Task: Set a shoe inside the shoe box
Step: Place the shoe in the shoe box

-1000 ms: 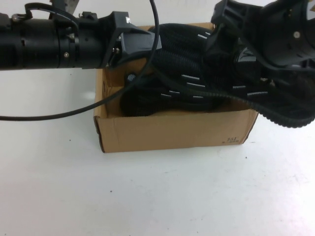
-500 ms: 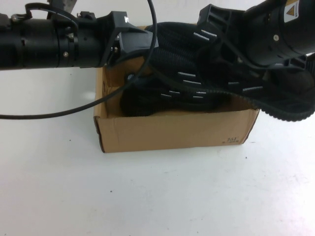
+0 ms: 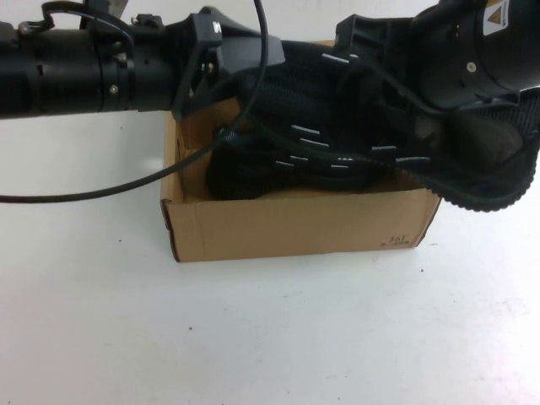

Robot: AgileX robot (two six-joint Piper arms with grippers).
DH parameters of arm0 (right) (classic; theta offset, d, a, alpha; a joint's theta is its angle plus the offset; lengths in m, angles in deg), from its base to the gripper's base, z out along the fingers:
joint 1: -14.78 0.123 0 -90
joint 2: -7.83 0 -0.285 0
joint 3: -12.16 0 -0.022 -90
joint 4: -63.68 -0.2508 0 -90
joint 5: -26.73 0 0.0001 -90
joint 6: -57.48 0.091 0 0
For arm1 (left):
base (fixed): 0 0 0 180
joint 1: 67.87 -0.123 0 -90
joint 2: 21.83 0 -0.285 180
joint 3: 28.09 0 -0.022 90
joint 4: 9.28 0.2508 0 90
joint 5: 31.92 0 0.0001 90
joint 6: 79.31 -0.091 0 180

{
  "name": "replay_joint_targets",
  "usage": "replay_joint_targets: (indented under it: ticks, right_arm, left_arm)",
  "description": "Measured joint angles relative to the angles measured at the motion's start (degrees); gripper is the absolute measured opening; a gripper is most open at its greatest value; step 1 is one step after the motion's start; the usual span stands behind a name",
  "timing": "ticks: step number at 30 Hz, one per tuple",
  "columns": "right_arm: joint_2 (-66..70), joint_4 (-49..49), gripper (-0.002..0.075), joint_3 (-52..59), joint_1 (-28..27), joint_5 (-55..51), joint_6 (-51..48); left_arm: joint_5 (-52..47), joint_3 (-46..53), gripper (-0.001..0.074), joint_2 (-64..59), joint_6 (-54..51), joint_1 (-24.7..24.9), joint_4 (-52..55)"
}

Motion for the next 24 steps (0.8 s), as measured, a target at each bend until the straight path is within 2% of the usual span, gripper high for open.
replay_joint_targets:
  ticks: [2,5,9,15,19,21,22,24]
  right_arm:
    - [0.1,-0.4,0.0001,0.0,0.0,0.5,-1.5]
    - [0.2,-0.7,0.0001,0.0,0.0,1.1,-2.6]
    - [0.4,-0.8,0.0,0.0,-0.1,1.3,-4.8]
    - [0.4,-1.0,0.0,0.1,-1.4,1.0,-6.3]
    - [0.4,-1.0,0.0,0.1,-2.7,1.1,-8.0]
    - [0.4,-1.8,0.0,0.2,-3.6,2.1,-9.3]
    - [0.4,-2.9,0.0,0.3,-3.9,3.1,-10.1]
    - [0.6,-6.1,0.0,0.4,-4.9,5.6,-13.3]
  left_arm:
    - [0.3,0.0,0.061,0.0,1.4,0.0,-0.5]
    - [1.7,0.0,0.0666,0.0,1.8,0.0,-1.0]
    - [3.9,0.0,0.0669,0.0,1.2,0.0,-1.6]
    - [6.2,0.0,0.067,0.0,-5.8,0.0,-4.7]
    - [7.1,0.0,0.0669,0.0,-7.2,-2.2,-4.5]
    - [7.1,0.0,0.0641,0.2,-7.4,-4.5,-5.4]
    - [7.2,0.0,0.059,0.5,-7.4,-5.9,-6.1]
    - [7.2,0.0,0.041,1.5,-8.1,-8.6,-7.6]
